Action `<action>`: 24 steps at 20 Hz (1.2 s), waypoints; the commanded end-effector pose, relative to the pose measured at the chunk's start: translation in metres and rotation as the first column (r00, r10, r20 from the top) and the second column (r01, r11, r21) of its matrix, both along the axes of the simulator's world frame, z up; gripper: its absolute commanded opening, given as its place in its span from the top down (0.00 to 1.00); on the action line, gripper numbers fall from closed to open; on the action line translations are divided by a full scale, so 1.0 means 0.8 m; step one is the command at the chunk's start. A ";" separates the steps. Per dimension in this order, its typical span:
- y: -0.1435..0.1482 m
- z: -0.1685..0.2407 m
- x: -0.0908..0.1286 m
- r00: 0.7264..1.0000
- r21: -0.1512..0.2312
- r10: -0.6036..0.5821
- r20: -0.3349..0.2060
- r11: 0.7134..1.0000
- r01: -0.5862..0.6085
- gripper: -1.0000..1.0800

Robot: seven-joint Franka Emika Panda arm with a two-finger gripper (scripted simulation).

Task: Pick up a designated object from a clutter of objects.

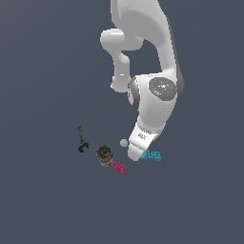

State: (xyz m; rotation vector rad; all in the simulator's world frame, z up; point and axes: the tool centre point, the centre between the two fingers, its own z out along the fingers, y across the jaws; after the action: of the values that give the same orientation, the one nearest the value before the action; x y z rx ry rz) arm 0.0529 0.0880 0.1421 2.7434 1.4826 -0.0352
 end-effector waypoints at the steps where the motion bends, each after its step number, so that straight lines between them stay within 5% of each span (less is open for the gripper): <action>1: 0.014 -0.017 0.002 0.996 0.004 0.092 0.000 0.996 -0.091 0.04; 12: 0.061 -0.073 0.001 0.928 0.025 0.373 0.005 0.928 -0.373 0.04; 24: 0.073 -0.088 -0.001 0.900 0.031 0.435 0.008 0.900 -0.435 0.04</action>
State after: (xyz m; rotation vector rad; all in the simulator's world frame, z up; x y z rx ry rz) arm 0.0524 0.1466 0.0723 2.3607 2.0728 -0.0012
